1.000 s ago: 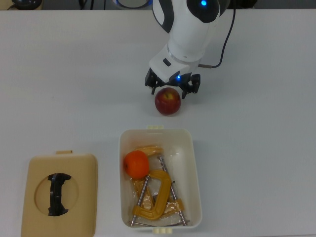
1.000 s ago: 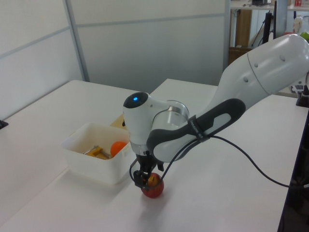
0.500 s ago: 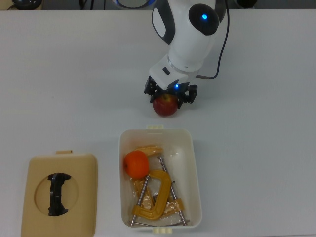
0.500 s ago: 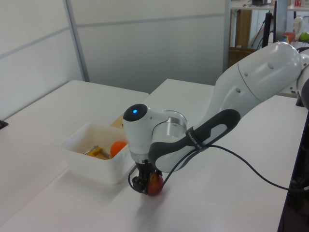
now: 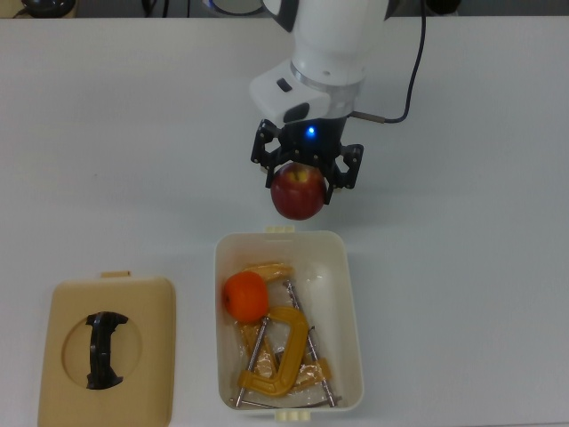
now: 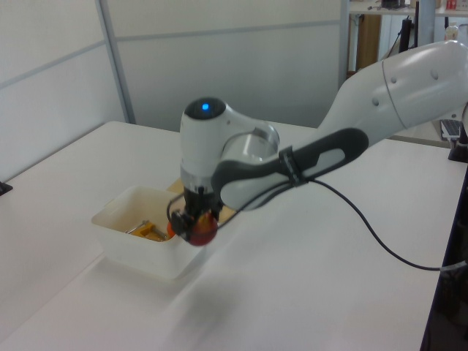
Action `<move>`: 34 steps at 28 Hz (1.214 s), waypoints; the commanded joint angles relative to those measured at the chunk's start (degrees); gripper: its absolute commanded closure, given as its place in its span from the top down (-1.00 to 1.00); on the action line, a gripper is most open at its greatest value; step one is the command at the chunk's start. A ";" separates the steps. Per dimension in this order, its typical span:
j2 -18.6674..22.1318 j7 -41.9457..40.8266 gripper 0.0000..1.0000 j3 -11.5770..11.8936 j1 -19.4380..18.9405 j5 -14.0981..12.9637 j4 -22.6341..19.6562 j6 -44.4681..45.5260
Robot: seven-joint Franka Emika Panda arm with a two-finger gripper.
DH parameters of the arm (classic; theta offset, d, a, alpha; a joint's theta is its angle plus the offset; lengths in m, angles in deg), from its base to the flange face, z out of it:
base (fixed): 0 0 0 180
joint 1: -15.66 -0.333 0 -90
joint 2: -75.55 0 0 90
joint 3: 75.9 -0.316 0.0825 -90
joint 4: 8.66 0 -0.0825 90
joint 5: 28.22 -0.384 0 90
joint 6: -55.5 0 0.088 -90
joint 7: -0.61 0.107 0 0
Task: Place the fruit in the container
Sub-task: 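Lift the apple and carry it into the white container, then open the gripper to release the apple inside the container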
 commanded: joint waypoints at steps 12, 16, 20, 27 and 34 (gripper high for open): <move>-7.58 20.52 -0.56 1.80 2.18 4.44 9.31 -10.00; -8.90 26.41 1.00 1.80 2.01 7.36 10.89 -9.92; -8.64 26.86 1.00 1.80 2.09 7.53 10.89 -9.65; -5.83 18.53 1.00 1.71 3.32 6.31 9.40 -6.68; -2.84 -13.70 1.00 1.71 6.48 -10.29 9.22 8.96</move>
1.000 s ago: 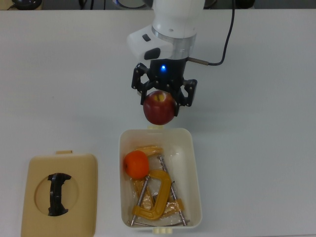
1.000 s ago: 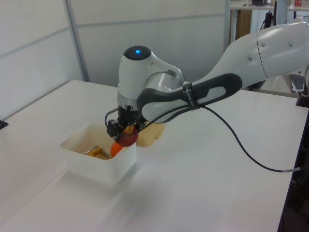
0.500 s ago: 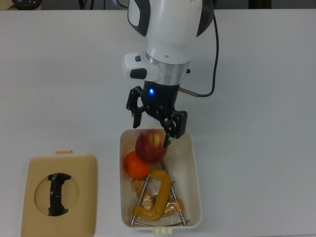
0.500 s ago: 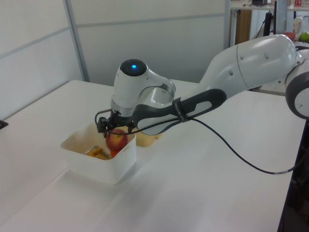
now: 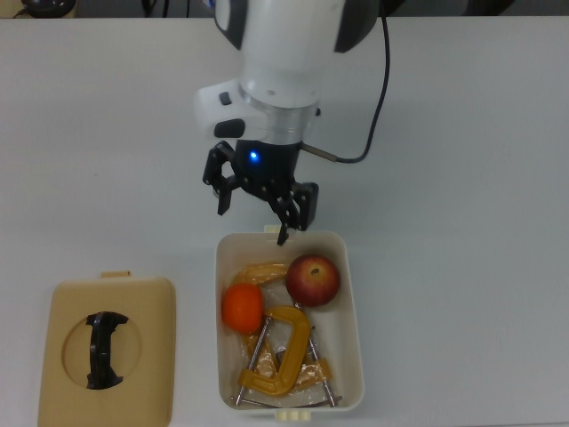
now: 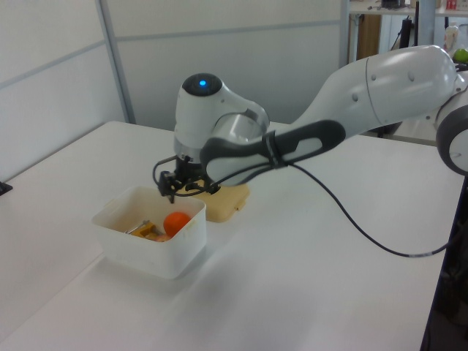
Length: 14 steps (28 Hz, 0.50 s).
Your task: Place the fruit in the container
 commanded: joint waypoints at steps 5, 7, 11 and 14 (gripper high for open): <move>6.17 -32.33 1.00 0.44 3.93 -12.17 -1.18 19.18; 7.32 -37.43 1.00 0.44 4.38 -12.08 -1.27 23.31; 8.29 -41.66 1.00 1.31 4.73 -12.08 -1.27 27.71; 9.08 -43.95 1.00 2.45 4.73 -11.99 -1.53 28.68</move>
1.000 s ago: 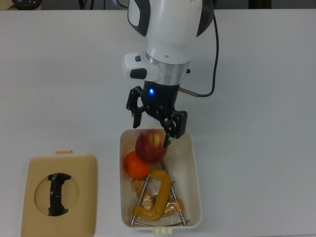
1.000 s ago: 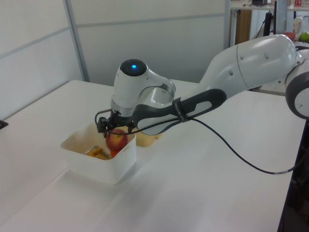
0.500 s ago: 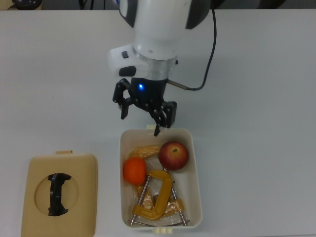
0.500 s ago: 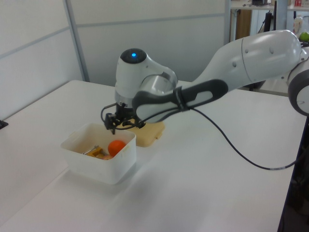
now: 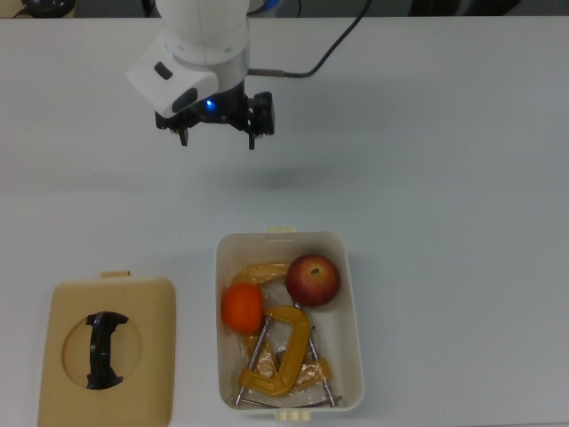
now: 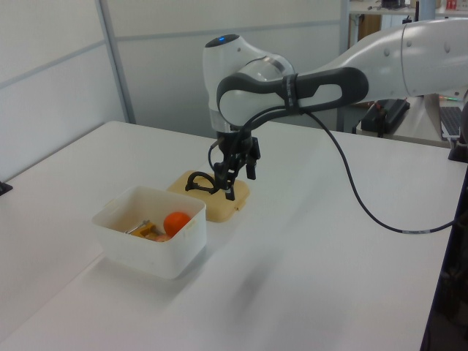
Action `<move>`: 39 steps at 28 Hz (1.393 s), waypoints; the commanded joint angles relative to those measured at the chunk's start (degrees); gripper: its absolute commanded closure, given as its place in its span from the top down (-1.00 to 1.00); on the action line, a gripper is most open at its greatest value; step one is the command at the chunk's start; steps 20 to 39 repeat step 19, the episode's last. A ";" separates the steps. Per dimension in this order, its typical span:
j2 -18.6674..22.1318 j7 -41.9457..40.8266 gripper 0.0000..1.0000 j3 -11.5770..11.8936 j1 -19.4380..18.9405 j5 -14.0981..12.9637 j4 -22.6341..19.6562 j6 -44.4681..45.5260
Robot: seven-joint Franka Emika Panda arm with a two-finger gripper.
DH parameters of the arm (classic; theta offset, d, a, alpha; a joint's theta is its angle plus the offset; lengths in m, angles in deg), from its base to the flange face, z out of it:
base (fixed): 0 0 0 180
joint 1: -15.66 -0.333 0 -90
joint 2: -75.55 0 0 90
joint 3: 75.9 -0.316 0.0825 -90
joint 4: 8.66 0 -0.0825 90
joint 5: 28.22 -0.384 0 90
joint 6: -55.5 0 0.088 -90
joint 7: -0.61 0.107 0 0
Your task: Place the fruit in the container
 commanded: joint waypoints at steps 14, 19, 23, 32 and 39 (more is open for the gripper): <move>3.14 -6.46 1.00 4.97 -0.43 -1.03 -1.08 5.47; 3.23 -6.54 1.00 4.97 -0.34 -1.03 -0.81 5.66; 3.23 -6.54 1.00 4.97 -0.34 -1.03 -0.81 5.66; 3.23 -6.54 1.00 4.97 -0.34 -1.03 -0.81 5.66; 3.23 -6.54 1.00 4.97 -0.34 -1.03 -0.81 5.66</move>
